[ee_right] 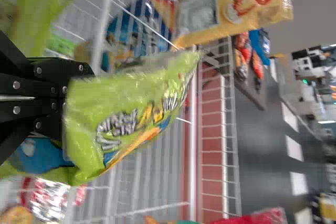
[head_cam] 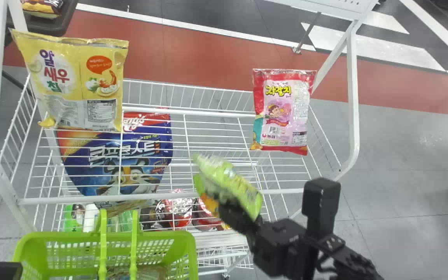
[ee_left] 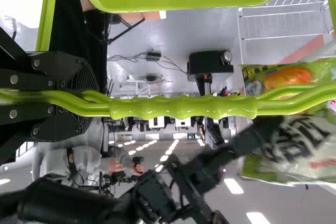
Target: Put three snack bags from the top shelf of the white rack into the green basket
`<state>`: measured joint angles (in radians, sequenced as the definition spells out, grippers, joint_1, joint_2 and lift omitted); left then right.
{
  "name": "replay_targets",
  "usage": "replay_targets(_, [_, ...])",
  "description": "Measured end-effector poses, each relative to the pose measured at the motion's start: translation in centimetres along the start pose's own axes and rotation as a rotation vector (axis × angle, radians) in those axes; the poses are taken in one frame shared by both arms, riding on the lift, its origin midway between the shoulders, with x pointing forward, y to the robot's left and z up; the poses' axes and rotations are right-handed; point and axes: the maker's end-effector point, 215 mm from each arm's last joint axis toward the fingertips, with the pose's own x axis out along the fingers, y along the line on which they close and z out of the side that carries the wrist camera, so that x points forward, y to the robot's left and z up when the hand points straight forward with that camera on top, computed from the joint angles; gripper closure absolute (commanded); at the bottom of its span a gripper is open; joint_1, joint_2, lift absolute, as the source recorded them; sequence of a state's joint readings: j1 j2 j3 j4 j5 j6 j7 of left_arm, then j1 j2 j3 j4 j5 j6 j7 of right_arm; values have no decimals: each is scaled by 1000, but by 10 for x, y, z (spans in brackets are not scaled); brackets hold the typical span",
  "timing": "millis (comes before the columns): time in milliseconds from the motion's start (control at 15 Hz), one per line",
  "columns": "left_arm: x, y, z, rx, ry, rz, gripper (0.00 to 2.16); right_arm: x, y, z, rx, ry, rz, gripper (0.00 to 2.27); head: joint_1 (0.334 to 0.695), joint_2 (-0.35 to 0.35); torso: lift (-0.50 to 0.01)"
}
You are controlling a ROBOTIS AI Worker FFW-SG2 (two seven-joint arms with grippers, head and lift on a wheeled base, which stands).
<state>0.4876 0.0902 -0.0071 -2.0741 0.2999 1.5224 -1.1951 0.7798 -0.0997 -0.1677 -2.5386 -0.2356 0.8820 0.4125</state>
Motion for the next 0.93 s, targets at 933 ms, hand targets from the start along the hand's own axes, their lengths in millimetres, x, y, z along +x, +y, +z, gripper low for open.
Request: replay_targets(933, [12, -1, -13, 15, 30, 19, 2148, 18, 91, -117, 131, 250, 257, 2007, 695, -350, 0])
